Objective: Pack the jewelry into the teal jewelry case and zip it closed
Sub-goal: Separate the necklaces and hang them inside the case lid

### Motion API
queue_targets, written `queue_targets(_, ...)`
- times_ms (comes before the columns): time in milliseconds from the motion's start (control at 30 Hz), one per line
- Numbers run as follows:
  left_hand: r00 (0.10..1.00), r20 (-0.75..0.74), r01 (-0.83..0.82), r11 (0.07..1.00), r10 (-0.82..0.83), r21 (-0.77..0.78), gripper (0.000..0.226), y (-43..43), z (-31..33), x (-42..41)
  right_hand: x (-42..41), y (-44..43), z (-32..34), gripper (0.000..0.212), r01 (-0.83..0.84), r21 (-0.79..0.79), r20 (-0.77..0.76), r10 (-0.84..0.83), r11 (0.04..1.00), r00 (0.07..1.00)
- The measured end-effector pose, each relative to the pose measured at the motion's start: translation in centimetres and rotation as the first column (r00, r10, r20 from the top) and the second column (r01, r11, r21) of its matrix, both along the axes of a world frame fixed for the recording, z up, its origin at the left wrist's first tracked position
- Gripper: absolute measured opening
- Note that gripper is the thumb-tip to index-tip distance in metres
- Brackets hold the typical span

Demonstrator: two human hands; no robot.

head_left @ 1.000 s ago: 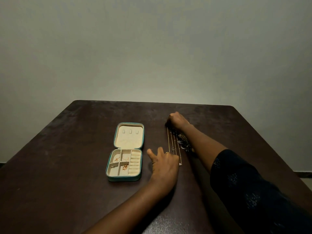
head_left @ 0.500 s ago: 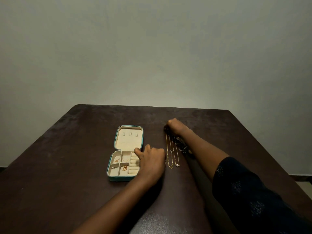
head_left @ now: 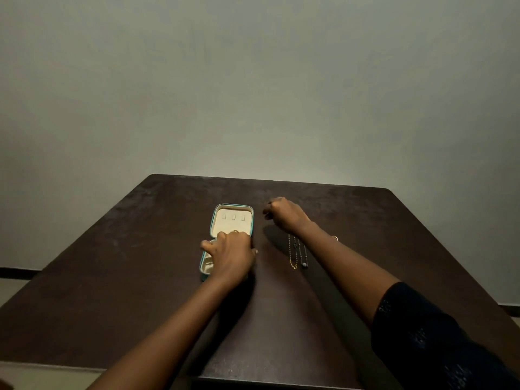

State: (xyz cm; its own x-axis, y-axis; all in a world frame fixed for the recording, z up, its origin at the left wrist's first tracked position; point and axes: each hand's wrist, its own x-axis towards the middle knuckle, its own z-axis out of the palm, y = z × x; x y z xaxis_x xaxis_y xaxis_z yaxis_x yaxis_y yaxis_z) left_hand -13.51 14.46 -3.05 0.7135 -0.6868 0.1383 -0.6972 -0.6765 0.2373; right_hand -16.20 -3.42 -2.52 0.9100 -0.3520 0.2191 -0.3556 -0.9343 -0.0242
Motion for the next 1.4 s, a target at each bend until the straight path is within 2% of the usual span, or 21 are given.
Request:
queue_targets(167, 0.988, -0.087, -0.135, 0.986, 0.127, -0.093, 0.018, 2.6, 0.3, 3.3, -0.4, 2.5, 0.2, 0.02, -0.089, -0.017, 0.044, 0.089, 0.996, 0.995)
queue_targets(400, 0.952, -0.263, -0.17, 0.985, 0.155, -0.037, 0.023, 3.8, 0.2, 5.7, -0.2, 7.2, -0.5, 0.018, -0.279, -0.015, 0.065, 0.28, 0.96, 0.958)
queue_targets(533, 0.94, -0.271, -0.208, 0.978, 0.209, 0.034, 0.029, 3.6, 0.4, 5.4, -0.3, 10.0, -0.8, 0.015, -0.34, 0.017, 0.087, 0.337, 0.94, 0.938)
queue_targets(733, 0.905, -0.327, -0.266, 0.962, 0.273, 0.068, 0.031, 3.2, 0.7, 5.3, 0.1, 12.2, -1.3, 0.031, -0.281, -0.078, -0.133, 0.27, 0.957, 0.954)
queue_targets(900, 0.881, -0.352, -0.31, 0.948, 0.316, 0.077, 0.028, 3.1, 1.1, 4.9, 0.8, 13.4, -0.9, 0.03, -0.162, -0.082, -0.194, 0.144, 0.983, 0.97)
queue_targets(1100, 0.872, -0.374, -0.309, 0.948, 0.316, 0.08, 0.027, 3.3, 1.0, 5.2, 1.0, 14.2, -0.5, 0.027, -0.045, 0.022, -0.211, 0.049, 0.999, 0.976)
queue_targets(1267, 0.872, -0.403, -0.286, 0.957, 0.279, 0.046, 0.025, 3.6, 0.8, 5.4, 0.5, 13.7, -0.8, 0.027, -0.068, 0.075, -0.188, 0.081, 0.995, 0.979)
queue_targets(1333, 0.875, -0.425, -0.25, 0.968, 0.231, 0.013, 0.024, 3.8, 0.7, 5.7, 0.5, 13.1, -1.0, 0.025, -0.022, 0.205, -0.134, 0.05, 0.979, 0.99)
queue_targets(1400, 0.88, -0.45, -0.186, 0.982, 0.151, -0.034, 0.025, 4.2, 0.9, 5.9, 0.4, 12.3, -0.8, 0.021, -0.003, 0.391, -0.056, 0.027, 0.92, 0.998)
